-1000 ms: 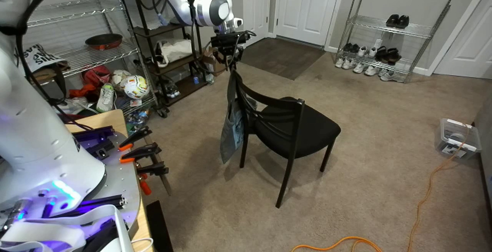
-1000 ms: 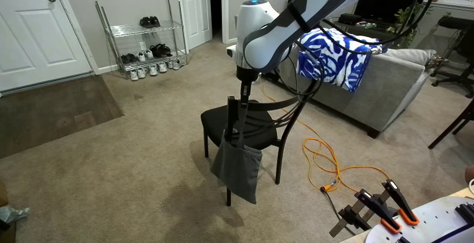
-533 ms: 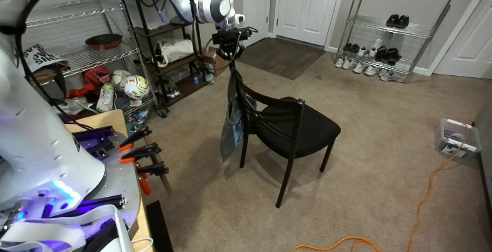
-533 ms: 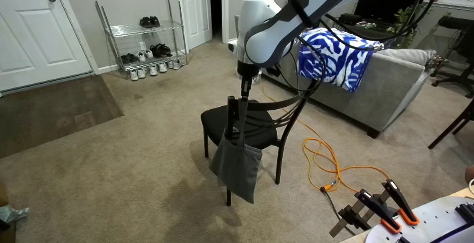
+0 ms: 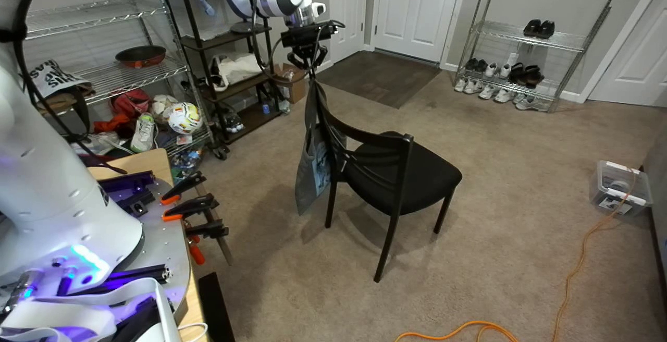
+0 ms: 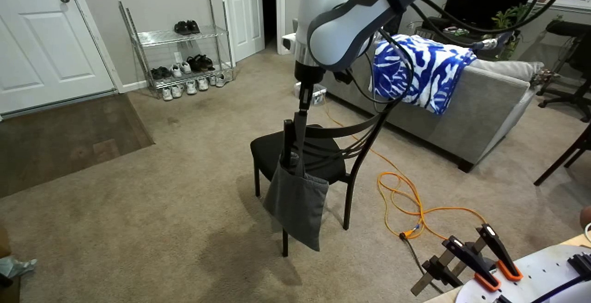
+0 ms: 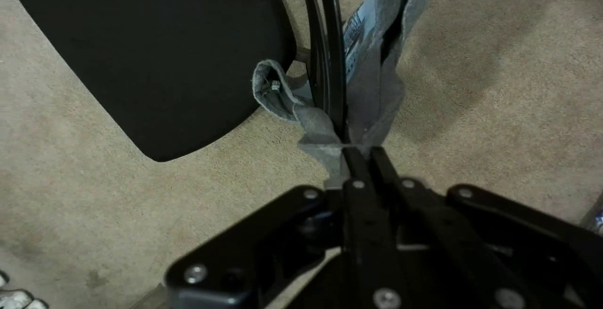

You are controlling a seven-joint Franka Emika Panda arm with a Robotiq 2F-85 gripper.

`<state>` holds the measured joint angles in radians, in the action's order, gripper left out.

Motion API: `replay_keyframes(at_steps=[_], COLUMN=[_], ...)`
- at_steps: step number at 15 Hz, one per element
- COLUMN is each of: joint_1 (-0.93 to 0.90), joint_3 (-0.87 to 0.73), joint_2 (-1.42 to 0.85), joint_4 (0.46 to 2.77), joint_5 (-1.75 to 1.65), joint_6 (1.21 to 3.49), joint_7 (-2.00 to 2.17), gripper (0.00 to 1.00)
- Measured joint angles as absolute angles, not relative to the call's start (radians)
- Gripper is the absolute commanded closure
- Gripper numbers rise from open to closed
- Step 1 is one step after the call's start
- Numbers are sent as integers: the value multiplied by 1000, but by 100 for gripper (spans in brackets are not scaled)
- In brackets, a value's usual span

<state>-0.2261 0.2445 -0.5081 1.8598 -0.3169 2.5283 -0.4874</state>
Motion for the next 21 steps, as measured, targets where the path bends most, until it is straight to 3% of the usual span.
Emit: replay_keyframes(at_steps=[9, 21], joint_1=[-223, -268], joint_3=[239, 270], joint_2=[-495, -687], joint_4=[1861, 1532], joint_5=[-316, -317], joint_6=[2522, 2316], joint_7=[-487, -540], gripper=[98, 98])
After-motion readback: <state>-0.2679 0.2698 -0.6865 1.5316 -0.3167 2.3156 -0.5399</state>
